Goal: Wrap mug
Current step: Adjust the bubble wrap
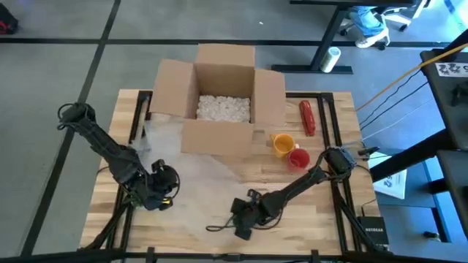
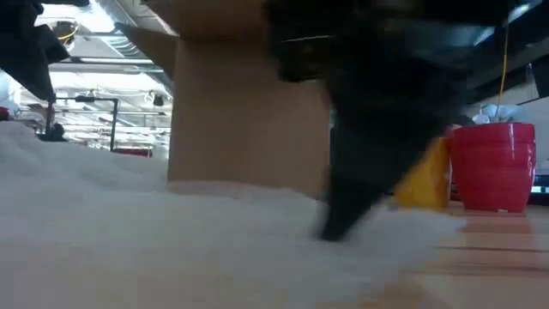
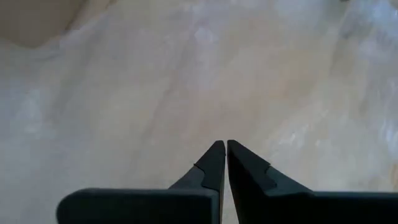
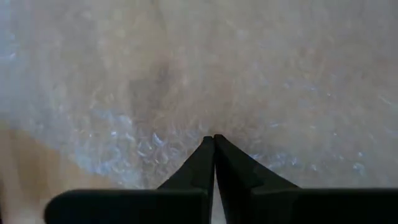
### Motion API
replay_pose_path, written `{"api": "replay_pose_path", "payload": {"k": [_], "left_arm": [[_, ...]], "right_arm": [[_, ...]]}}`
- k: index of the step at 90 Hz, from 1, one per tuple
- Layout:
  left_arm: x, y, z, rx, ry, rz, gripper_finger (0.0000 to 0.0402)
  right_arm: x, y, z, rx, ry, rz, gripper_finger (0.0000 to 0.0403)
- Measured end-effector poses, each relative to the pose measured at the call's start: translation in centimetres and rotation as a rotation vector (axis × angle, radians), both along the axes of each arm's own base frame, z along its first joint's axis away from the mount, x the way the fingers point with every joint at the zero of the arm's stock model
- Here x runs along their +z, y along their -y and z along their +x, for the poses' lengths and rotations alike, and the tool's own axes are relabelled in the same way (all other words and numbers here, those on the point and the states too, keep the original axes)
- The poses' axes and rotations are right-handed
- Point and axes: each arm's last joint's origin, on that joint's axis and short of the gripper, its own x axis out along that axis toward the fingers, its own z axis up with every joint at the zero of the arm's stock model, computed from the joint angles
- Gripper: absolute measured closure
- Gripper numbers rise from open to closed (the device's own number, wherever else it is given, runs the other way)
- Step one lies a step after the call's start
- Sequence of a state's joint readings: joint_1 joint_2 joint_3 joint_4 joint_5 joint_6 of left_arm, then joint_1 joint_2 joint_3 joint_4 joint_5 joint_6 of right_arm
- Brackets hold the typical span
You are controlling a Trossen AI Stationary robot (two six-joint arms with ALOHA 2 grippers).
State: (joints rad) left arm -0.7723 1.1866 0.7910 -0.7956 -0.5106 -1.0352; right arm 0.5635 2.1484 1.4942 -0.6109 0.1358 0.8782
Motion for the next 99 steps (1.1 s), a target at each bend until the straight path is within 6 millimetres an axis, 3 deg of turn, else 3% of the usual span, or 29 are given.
{"api": "replay_pose_path", "payload": {"k": [28, 42, 56, 78, 99], "left_arm": [[0.0, 0.0, 0.0, 0.046, 0.008, -0.034, 0.0402], [0.0, 0.1, 0.1, 0.052, 0.019, -0.050, 0.0402], [0.1, 0.2, 0.2, 0.047, 0.029, -0.058, 0.0402], [0.2, 0.3, 0.3, 0.046, 0.039, -0.067, 0.0402], [-0.1, 0.9, 0.5, 0.035, 0.045, -0.075, 0.0402]], "right_arm": [[1.8, 0.7, -5.0, -0.084, -0.310, -0.205, 0.0403], [2.1, 1.1, -6.1, -0.173, -0.312, -0.355, 0.0403], [3.1, -0.2, -4.9, -0.160, -0.093, -0.266, 0.0403], [4.4, -2.8, -1.0, -0.018, 0.298, -0.022, 0.0403], [2.8, -2.5, -0.3, -0.005, 0.252, -0.006, 0.0403]]}}
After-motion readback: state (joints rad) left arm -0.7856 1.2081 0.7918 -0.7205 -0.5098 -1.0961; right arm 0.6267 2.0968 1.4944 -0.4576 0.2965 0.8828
